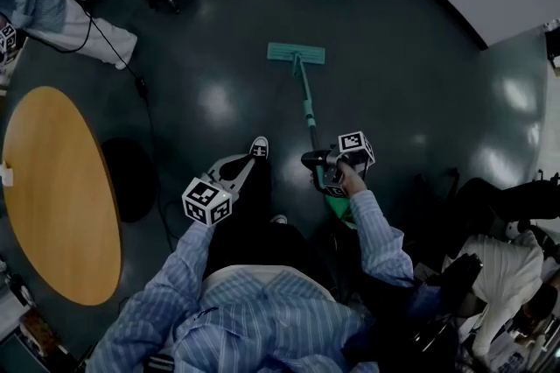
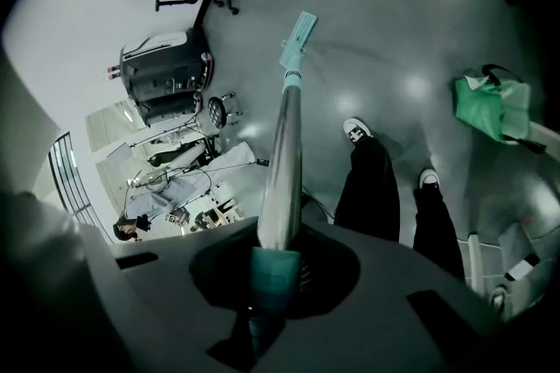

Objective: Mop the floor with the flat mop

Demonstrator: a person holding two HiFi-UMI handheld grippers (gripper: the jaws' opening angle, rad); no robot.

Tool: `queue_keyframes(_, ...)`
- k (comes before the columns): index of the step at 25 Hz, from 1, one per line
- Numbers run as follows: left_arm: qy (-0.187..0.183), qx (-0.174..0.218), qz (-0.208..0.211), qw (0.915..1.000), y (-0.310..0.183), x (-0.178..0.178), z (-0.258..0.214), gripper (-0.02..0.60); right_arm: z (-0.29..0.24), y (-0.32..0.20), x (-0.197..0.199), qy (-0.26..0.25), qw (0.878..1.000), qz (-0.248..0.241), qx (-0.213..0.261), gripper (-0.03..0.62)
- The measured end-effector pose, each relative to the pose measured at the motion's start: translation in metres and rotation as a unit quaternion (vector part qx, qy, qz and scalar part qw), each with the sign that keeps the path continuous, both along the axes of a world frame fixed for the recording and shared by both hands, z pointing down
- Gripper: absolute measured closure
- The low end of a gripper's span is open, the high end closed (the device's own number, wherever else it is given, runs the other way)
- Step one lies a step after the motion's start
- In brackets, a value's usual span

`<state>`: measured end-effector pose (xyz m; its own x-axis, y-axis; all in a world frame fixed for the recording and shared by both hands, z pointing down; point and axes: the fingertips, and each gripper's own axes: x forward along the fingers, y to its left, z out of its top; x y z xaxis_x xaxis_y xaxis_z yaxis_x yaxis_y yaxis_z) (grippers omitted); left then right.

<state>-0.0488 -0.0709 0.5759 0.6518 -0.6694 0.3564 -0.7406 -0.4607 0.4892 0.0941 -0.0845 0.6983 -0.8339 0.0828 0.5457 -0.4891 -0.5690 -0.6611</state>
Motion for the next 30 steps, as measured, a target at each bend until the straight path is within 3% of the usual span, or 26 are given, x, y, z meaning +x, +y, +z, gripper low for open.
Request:
queue_keyframes(6, -0.004, 0.012, -0.012, 0.9998, 0.043, 0.023, -0.003, 0.574, 0.006, 0.088, 0.026, 0.002, 1.0, -0.012, -0.01, 0.556)
queue_keyframes(19, -0.01, 0.034, -0.021, 0.9992, 0.124, 0.032, -0.038, 0.574, -0.019, 0.26, 0.077, 0.005, 0.998, -0.059, -0.025, 0.556)
queue_keyframes(30, -0.012, 0.053, 0.001, 0.9985, 0.172, 0.037, -0.043, 0.574, -0.031, 0.334, 0.091, -0.003, 0.997, -0.067, -0.031, 0.554)
